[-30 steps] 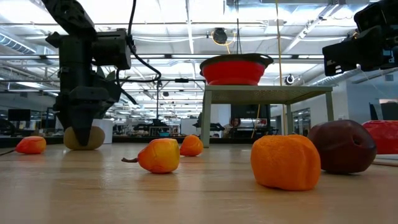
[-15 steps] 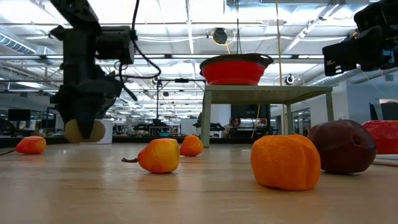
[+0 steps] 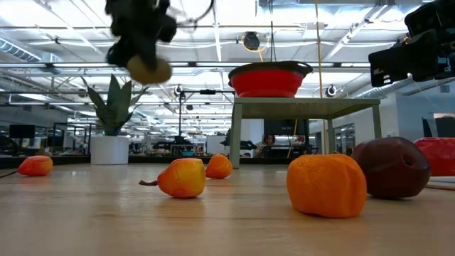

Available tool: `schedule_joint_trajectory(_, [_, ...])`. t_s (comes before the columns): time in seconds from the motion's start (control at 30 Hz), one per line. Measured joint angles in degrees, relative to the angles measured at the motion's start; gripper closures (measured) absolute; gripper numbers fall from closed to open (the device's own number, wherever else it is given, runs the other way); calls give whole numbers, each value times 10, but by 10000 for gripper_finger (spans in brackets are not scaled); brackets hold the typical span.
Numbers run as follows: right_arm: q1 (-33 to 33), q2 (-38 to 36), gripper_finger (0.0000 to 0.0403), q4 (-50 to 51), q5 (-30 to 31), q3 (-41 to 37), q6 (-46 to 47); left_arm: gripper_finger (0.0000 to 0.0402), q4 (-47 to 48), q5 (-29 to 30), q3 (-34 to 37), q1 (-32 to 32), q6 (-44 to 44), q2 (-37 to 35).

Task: Pick & Place Fruit
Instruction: Put the brown kiwi fruit into the red basket on the shelf

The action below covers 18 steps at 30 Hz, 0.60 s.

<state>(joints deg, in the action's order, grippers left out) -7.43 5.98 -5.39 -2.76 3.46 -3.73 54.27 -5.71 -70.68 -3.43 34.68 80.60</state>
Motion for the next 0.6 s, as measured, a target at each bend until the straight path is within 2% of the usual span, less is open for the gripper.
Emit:
schedule_joint_trajectory(0.2, [0, 0, 403, 0, 0, 0, -1, 204, -115, 8, -64, 34, -95, 0])
schedule_joint_trajectory(0.37, [0, 0, 403, 0, 0, 0, -1, 198, -251, -1, -68, 55, -158, 0])
schedule_joint_trajectory(0.6, [0, 0, 403, 0, -2, 0, -1, 190, -375, -45, -68, 66, -180, 0])
